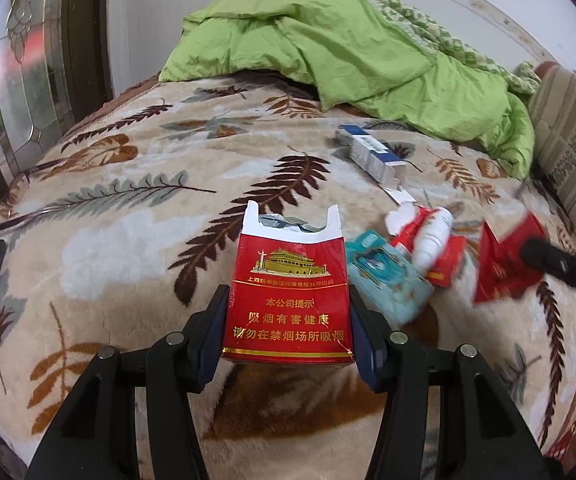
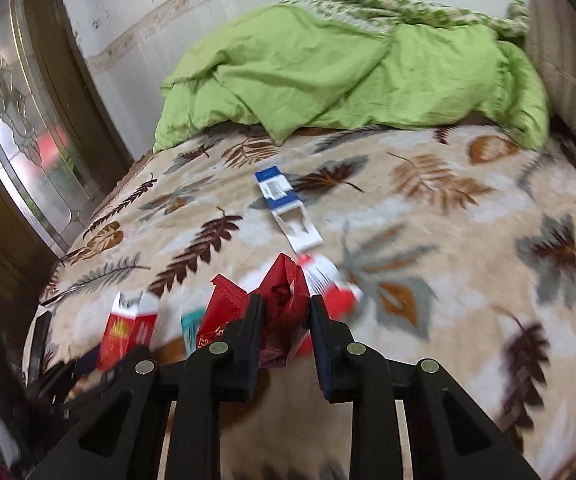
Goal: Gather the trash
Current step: 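Grasp the red crumpled paper with the right gripper while the left gripper holds the pack, then hold the red pack in the left gripper while the right gripper holds the red paper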
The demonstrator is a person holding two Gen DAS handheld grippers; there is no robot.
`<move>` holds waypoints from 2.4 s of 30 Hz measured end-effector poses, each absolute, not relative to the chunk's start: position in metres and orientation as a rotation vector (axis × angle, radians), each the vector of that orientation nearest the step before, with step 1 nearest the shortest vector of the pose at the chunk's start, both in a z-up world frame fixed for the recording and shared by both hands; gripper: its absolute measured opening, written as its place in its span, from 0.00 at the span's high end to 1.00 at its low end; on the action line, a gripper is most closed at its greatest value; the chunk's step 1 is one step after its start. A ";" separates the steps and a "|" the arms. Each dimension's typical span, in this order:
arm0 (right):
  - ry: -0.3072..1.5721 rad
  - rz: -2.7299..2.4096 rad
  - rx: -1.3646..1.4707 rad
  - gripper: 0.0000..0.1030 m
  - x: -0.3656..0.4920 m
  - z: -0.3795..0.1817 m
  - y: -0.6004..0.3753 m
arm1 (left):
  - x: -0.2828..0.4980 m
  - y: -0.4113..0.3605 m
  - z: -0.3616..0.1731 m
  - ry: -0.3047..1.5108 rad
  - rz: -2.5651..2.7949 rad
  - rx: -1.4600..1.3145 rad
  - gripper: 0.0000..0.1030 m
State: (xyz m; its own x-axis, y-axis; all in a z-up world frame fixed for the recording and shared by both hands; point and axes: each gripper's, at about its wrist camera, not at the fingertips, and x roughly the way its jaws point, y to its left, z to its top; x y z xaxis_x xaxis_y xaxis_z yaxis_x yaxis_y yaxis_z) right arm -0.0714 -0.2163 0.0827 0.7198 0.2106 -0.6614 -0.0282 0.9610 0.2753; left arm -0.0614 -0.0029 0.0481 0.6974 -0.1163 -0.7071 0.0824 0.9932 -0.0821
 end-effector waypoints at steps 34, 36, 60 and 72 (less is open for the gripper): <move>0.719 0.103 0.388 0.77 -0.216 0.097 -0.252 | -0.175 -0.058 0.081 0.769 -0.254 0.161 0.48; 0.716 0.104 0.388 0.77 -0.218 0.098 -0.251 | -0.176 -0.057 0.083 0.757 -0.252 0.166 0.48; 0.700 0.101 0.362 0.77 -0.226 0.111 -0.241 | -0.185 -0.054 0.092 0.718 -0.261 0.171 0.48; 0.700 0.100 0.363 0.77 -0.226 0.111 -0.241 | -0.186 -0.056 0.092 0.720 -0.261 0.173 0.48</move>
State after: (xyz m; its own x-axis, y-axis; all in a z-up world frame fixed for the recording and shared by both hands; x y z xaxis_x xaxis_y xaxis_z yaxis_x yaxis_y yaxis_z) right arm -0.2260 -0.2414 0.1112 0.7630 0.2105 -0.6112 0.0308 0.9326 0.3596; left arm -0.1858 -0.0562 0.0918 0.7217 -0.1760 -0.6694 0.2941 0.9535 0.0664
